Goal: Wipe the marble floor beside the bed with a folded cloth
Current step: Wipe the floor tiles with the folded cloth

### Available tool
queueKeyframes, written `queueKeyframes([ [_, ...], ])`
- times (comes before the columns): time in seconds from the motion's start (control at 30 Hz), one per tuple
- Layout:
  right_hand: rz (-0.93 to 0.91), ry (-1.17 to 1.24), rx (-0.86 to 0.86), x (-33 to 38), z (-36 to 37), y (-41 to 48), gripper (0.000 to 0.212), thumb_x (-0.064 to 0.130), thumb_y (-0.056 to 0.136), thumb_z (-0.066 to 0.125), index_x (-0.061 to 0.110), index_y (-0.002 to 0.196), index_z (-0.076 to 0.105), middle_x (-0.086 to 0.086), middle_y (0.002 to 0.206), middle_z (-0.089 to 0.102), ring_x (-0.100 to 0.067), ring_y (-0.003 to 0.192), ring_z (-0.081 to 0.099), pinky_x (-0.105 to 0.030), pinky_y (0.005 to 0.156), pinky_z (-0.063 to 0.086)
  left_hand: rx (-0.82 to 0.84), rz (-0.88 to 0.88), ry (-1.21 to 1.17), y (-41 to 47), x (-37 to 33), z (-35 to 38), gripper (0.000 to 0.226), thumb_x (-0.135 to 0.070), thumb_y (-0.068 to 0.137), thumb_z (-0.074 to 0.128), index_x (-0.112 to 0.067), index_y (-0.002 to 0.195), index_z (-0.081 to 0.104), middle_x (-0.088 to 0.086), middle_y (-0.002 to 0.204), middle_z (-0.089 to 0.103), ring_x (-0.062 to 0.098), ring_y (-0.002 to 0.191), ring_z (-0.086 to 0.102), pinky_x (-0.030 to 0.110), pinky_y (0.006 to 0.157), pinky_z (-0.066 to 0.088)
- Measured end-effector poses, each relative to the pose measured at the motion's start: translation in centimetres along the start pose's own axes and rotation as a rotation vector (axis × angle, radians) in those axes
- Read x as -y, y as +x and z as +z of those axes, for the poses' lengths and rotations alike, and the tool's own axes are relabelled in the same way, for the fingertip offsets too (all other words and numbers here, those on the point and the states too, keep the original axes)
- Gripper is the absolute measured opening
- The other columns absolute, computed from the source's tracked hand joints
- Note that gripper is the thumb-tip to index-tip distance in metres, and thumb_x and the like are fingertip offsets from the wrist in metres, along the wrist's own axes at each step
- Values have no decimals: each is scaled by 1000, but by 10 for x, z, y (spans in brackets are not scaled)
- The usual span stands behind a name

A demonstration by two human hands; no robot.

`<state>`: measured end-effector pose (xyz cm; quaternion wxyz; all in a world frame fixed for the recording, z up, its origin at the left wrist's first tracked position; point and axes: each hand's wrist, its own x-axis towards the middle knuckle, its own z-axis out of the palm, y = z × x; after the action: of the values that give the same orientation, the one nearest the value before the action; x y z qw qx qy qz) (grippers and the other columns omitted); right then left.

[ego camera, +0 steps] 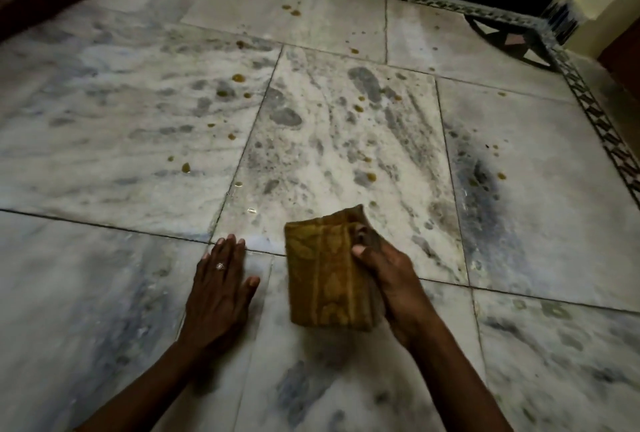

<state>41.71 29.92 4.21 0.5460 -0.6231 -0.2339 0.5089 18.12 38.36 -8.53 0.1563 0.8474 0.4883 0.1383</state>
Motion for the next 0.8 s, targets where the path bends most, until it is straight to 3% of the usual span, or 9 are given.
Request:
queueKeyframes([
  [0.07,-3,-90,-203,-4,-26,4,21,14,91,59,16,112,63,-11,103,72,-24,91,69,-34,76,55,28,-29,30,0,-2,2,73,-56,100,11,-6,150,29,13,158,25,21,147,15,34,119,4],
  [0.13,-50,-391,-510,-15,-54,6,24,15,92,58,22,115,58,-10,104,70,-19,86,67,-29,70,49,51,-49,68,0,-3,4,75,-58,99,10,-6,150,29,14,158,24,24,146,18,34,119,4],
  [0.23,-194,-717,-734,-30,-75,0,31,17,93,54,19,125,51,-10,119,62,-26,104,59,-36,86,45,66,-80,100,-1,-5,6,77,-61,97,10,-9,151,26,12,160,20,24,148,15,31,120,-2],
  [0.37,-364,-952,-621,-56,-33,-7,42,23,92,41,7,131,48,-17,126,51,-32,113,43,-39,94,36,61,-84,107,-2,-6,6,78,-63,96,9,-11,153,22,10,161,16,23,149,12,33,120,-2],
  [0.47,-340,-1088,-544,-70,-9,8,53,26,89,31,4,134,46,-20,131,49,-34,111,43,-45,91,41,52,-75,102,-2,-5,6,77,-62,96,8,-13,153,20,8,162,14,21,150,8,34,121,-1],
  [0.6,-209,-1345,-491,-58,-30,50,47,15,90,48,10,137,45,-18,139,44,-36,121,35,-50,98,33,46,-64,79,-3,-6,5,75,-60,97,11,-11,153,23,9,162,15,22,150,10,37,121,3],
  [0.7,-147,-1462,-303,-43,-46,61,42,25,93,53,18,135,48,-12,134,46,-34,119,38,-45,95,30,51,-64,77,-2,-6,4,75,-60,97,12,-10,152,24,10,162,16,24,149,13,40,120,8],
  [0.8,-138,-1536,-264,-30,-57,61,39,37,90,58,21,126,56,-9,120,51,-31,111,42,-42,89,32,52,-71,82,-2,-5,5,76,-60,97,12,-10,152,23,10,162,16,23,150,12,41,120,8],
])
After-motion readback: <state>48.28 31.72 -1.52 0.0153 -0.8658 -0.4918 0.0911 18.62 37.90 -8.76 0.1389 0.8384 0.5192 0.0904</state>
